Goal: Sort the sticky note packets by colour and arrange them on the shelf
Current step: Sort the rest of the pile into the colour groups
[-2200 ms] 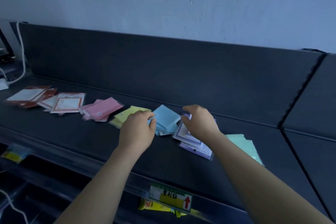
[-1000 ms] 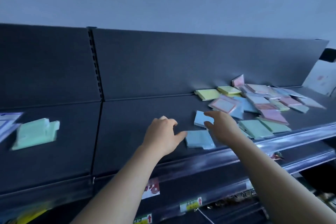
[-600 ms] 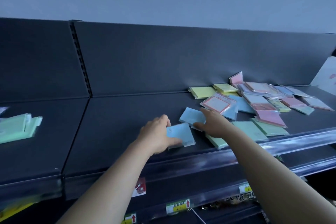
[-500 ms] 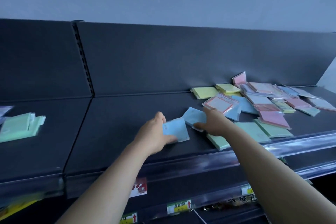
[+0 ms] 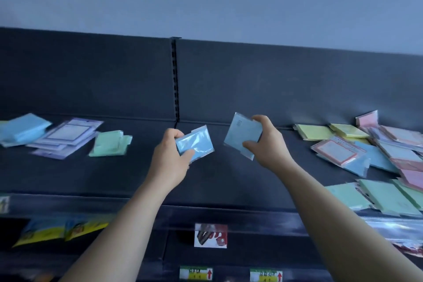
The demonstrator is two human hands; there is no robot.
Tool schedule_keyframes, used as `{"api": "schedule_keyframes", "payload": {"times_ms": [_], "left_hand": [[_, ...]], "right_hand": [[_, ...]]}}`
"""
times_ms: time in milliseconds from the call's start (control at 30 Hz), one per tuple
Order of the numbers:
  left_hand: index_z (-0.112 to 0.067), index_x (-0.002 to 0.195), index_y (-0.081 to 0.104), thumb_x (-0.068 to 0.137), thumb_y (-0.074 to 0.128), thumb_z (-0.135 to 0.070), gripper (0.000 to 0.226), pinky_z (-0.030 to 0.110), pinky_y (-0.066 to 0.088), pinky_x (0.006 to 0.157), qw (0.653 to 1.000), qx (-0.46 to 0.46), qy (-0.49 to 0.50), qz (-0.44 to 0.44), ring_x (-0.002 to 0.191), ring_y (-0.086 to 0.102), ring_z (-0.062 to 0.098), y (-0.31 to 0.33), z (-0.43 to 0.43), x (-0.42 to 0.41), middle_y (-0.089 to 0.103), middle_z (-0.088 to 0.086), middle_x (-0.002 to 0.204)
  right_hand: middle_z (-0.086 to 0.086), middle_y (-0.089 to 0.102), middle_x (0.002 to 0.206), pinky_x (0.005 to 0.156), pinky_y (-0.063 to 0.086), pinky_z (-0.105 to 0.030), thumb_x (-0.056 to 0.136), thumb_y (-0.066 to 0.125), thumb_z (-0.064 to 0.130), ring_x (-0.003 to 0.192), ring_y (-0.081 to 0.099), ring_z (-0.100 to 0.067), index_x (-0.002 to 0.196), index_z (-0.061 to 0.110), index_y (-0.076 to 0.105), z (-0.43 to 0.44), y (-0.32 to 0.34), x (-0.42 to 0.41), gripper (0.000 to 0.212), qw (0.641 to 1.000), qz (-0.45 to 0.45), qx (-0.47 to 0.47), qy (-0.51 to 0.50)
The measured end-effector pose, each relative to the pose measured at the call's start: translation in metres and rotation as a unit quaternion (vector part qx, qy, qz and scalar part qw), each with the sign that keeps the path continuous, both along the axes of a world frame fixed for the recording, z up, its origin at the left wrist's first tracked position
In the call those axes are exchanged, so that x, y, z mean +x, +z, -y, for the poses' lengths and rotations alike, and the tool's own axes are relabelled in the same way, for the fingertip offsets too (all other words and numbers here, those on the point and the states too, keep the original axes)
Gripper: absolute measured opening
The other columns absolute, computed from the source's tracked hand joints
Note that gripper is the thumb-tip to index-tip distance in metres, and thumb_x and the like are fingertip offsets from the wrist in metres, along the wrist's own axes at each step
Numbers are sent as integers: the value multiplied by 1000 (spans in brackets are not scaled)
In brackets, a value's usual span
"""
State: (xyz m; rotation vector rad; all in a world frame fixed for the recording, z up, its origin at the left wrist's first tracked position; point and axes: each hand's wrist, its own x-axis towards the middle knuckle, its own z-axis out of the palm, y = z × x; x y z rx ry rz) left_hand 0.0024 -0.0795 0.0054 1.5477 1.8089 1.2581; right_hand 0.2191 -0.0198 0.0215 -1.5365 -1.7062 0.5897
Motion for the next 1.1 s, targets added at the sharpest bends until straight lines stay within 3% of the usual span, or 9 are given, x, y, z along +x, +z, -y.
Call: {"api": "schedule_keyframes", "payload": {"times_ms": [133, 200, 267, 400, 533, 667, 867, 1033, 1100], "left_hand": [[-20, 102, 43, 88, 63, -9, 27, 47, 57, 74, 998, 22, 59, 15, 78, 66, 25, 1, 8, -60, 58, -3, 98], [-21, 102, 43, 88, 63, -10, 27, 47, 56, 75, 996, 27, 84, 15, 83, 65, 27, -1, 12, -93, 59, -1, 101], [-21, 103, 42, 88, 62, -12, 26, 42, 55, 76, 994, 31, 107, 12, 85, 65, 27, -1, 17, -128, 60, 1, 103], [-18, 106, 43, 89, 62, -14, 26, 30, 45, 65, 989, 43, 139, 1, 83, 65, 26, 0, 26, -201, 63, 4, 98], [-10, 111, 46, 90, 62, -12, 27, 11, 36, 53, 984, 59, 168, -27, 71, 55, 14, 7, 37, -273, 61, -4, 84], [-12, 110, 47, 91, 62, -11, 24, 18, 39, 58, 980, 65, 189, -6, 80, 61, 21, 13, 39, -334, 65, -3, 88], [-6, 108, 57, 93, 59, -12, 16, 25, 40, 64, 979, 46, 197, -39, 85, 59, 18, 20, 14, -395, 62, -2, 95], [-5, 105, 64, 92, 59, -10, 16, 22, 37, 61, 979, 26, 192, -66, 82, 58, 16, 19, -20, -419, 64, 0, 93], [-6, 97, 65, 91, 59, -11, 10, 28, 43, 64, 978, 8, 193, -82, 79, 58, 18, 18, -32, -425, 63, 1, 87]], "right_hand": [[1, 53, 116, 46, 42, -19, 82, 63, 10, 75, 56, -10, 140, 35, 31, 3, 11, -65, 71, 999, -17, 2, 50], [3, 55, 109, 49, 48, -24, 82, 61, 8, 71, 56, -13, 143, 38, 27, 6, 14, -100, 76, 997, -17, -3, 76], [6, 54, 96, 51, 51, -28, 83, 60, 6, 70, 56, -18, 145, 38, 24, 9, 17, -136, 78, 995, -22, -11, 95], [1, 55, 95, 62, 55, -40, 83, 58, 5, 72, 55, -22, 147, 39, 19, 13, 21, -210, 82, 992, -17, -9, 123], [-1, 52, 77, 49, 48, -31, 84, 58, 5, 57, 47, -18, 147, 41, 16, 14, 20, -279, 84, 991, -30, -8, 133], [-2, 46, 72, 41, 39, -20, 86, 57, 4, 56, 43, -15, 149, 39, 13, 15, 17, -333, 85, 990, -52, -10, 134], [5, 48, 74, 53, 37, -16, 86, 62, 8, 63, 48, -8, 151, 29, 14, 5, 11, -388, 84, 990, -60, -21, 130], [0, 60, 88, 53, 44, -18, 85, 63, 8, 71, 57, -11, 145, 22, 27, -15, 12, -411, 72, 989, -76, -27, 124], [0, 62, 95, 53, 48, -16, 84, 63, 7, 75, 60, -12, 137, 20, 36, -26, 13, -417, 61, 987, -88, -29, 130]]}}
